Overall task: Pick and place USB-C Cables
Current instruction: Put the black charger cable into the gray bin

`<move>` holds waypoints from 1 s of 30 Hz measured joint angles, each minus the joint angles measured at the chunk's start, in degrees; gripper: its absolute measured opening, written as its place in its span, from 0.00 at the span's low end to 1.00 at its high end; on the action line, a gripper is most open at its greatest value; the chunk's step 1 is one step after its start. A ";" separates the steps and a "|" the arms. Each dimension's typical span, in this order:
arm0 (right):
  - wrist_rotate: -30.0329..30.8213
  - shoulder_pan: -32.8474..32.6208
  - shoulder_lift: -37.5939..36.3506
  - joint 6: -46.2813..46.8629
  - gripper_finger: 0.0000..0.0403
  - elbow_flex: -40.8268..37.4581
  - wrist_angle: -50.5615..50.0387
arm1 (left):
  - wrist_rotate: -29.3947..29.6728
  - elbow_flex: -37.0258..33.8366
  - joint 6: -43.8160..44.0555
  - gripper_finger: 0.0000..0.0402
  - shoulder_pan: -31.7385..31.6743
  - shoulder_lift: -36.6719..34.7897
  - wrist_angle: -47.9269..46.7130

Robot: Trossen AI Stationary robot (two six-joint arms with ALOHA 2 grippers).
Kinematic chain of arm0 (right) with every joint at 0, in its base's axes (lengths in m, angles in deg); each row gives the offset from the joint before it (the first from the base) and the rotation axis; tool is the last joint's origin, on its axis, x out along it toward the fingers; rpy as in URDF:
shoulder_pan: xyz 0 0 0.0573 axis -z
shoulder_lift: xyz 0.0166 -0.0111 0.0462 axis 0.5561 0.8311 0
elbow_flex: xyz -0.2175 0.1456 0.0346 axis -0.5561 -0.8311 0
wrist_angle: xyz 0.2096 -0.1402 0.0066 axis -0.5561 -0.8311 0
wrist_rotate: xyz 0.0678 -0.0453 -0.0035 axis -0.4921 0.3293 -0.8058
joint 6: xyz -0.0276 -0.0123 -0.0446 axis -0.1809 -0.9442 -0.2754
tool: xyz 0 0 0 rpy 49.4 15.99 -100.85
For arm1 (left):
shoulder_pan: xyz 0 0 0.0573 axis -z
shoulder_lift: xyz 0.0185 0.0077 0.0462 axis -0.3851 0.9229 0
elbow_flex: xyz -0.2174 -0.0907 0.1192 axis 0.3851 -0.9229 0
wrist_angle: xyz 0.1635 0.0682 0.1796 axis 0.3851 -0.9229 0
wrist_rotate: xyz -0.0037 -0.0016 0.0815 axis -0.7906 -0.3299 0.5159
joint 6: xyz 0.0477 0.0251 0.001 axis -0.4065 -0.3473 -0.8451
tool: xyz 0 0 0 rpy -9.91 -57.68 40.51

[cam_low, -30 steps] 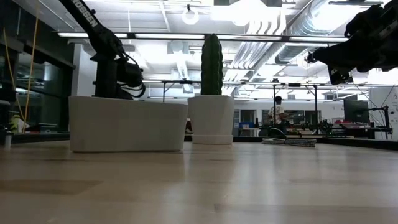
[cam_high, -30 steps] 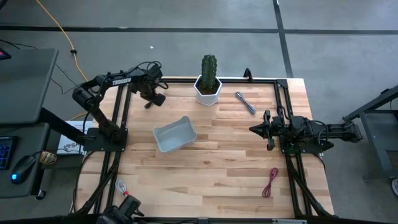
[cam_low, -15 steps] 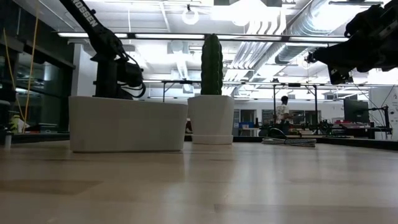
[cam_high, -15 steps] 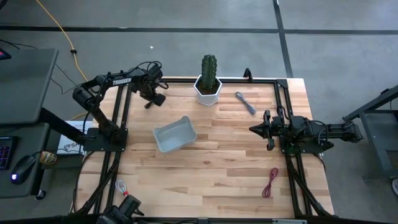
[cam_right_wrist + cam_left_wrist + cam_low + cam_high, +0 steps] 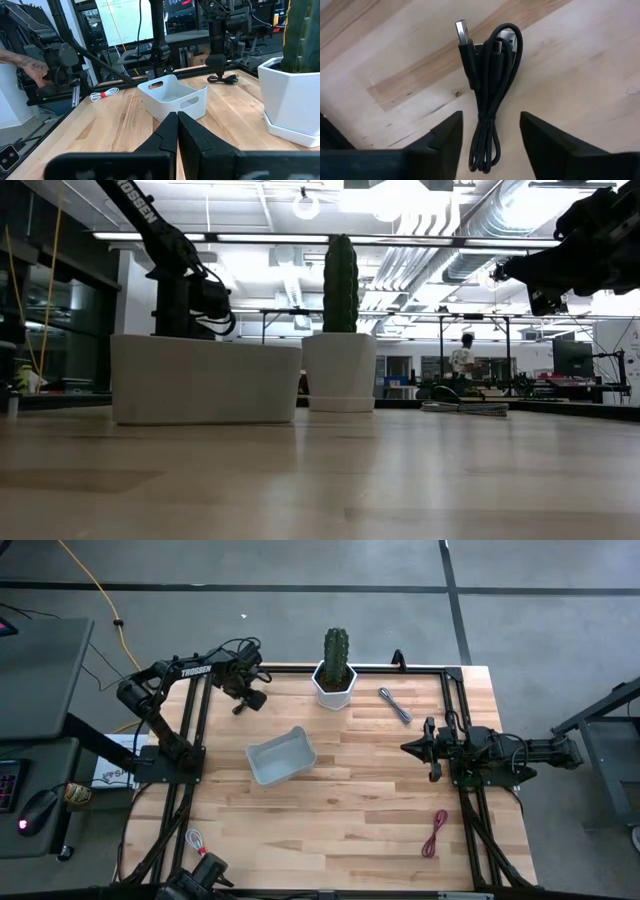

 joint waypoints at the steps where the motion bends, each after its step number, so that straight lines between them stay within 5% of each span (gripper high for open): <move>1: -0.01 0.00 0.02 -0.02 0.00 -0.01 -0.02 | 0.00 0.00 -0.01 0.49 0.00 0.00 -0.02; 9: -0.02 -0.01 0.01 -0.02 0.00 -0.02 0.00 | -0.01 0.00 0.14 0.58 0.04 0.07 0.05; 30: -0.01 -0.01 0.01 -0.01 0.00 -0.01 -0.01 | 2.75 0.11 3.66 0.51 4.17 5.90 2.40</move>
